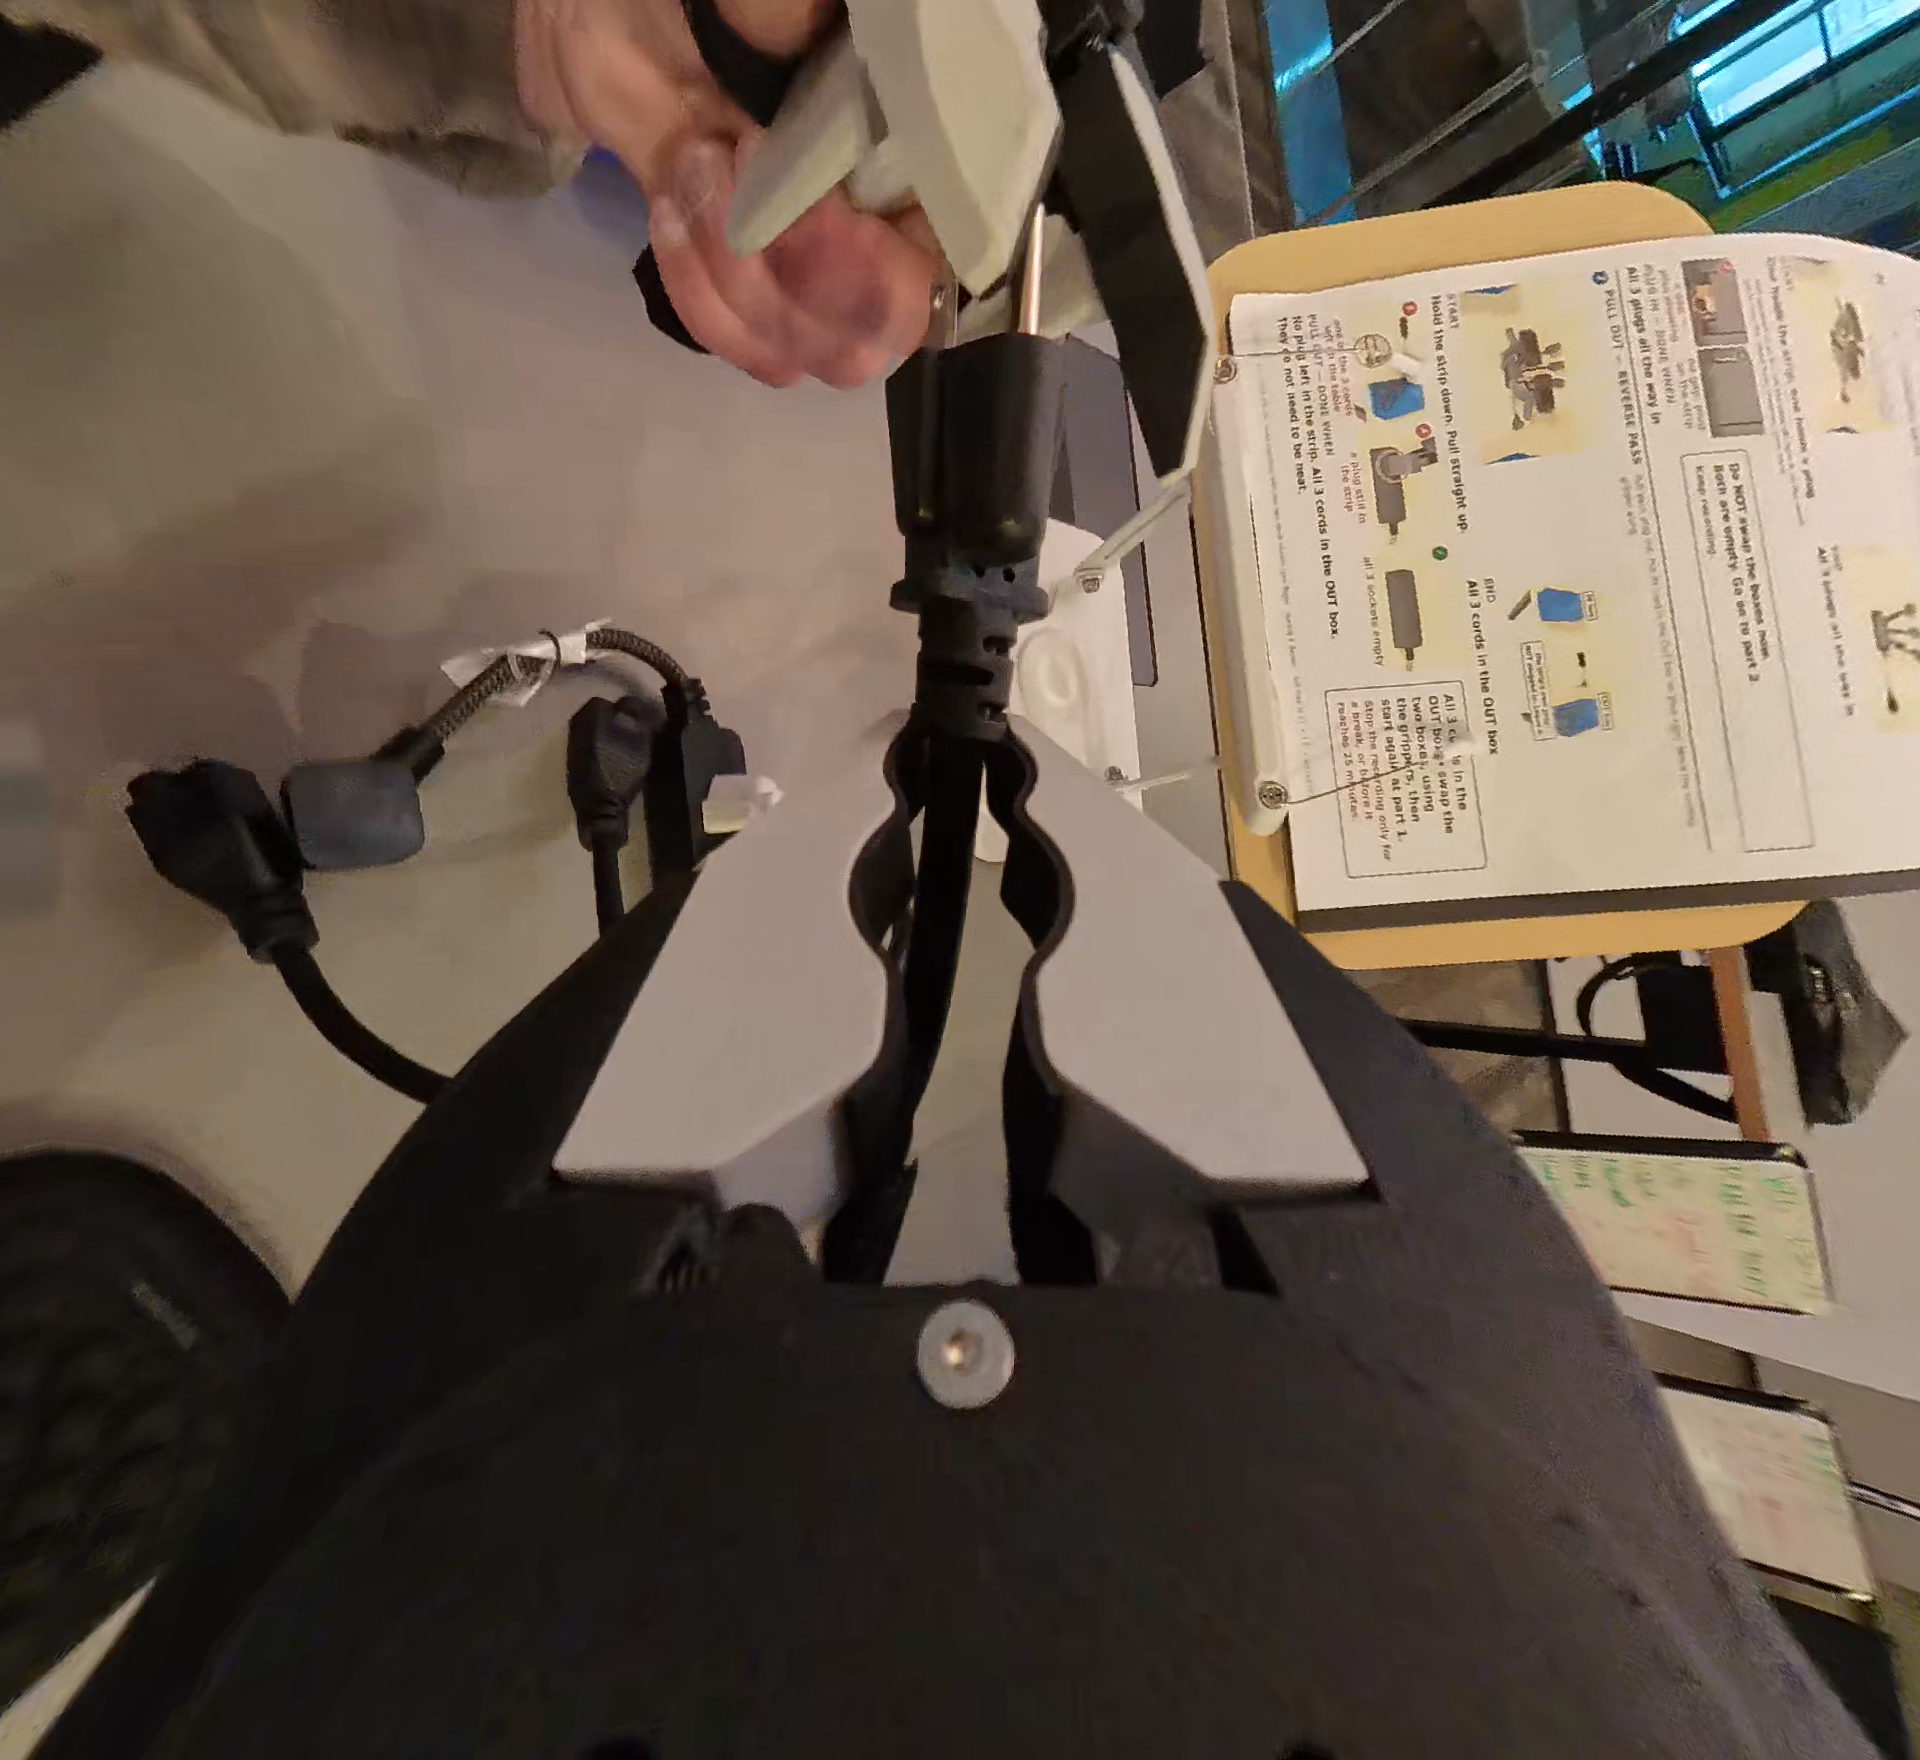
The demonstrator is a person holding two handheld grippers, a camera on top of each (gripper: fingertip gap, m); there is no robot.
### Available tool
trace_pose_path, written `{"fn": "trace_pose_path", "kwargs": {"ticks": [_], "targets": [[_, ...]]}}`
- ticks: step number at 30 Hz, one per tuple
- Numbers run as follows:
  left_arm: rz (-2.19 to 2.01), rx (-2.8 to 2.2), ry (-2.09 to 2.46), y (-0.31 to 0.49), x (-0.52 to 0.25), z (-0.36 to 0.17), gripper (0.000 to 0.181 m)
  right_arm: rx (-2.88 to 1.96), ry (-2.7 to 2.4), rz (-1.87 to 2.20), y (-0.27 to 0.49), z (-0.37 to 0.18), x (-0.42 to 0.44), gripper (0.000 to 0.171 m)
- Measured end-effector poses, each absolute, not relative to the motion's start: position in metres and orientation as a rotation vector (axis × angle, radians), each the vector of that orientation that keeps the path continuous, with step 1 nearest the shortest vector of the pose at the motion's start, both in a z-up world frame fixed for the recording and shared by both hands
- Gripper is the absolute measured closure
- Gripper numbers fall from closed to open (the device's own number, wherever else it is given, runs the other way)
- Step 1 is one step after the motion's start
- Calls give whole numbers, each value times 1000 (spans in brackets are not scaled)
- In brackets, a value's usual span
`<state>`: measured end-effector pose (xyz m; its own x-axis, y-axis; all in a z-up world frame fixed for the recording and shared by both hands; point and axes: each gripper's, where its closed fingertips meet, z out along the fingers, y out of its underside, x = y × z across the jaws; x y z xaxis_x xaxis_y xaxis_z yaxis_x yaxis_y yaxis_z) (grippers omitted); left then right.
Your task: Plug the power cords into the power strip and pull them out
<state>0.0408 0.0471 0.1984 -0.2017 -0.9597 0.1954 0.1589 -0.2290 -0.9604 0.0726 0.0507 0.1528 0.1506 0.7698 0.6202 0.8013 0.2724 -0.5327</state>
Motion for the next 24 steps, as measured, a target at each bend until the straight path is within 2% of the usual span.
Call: {"fn": "trace_pose_path", "kwargs": {"ticks": [5,10,17,21,24], "targets": [[-1504,-1152,1177,36,46,196,132,-1479,-1627,-116,53,149,74,162],[-1200,-1178,1310,32,56,180,156,-1483,-1651,-122,51,145,70,163],[-1092,-1147,1305,32,58,185,158,-1472,-1597,22,49,148,67,160],[-1127,-1110,1264,33,53,193,158,-1492,-1458,412,37,160,62,125],[-1165,-1076,1242,29,51,200,158,-1437,-1327,650,34,169,61,121]]}}
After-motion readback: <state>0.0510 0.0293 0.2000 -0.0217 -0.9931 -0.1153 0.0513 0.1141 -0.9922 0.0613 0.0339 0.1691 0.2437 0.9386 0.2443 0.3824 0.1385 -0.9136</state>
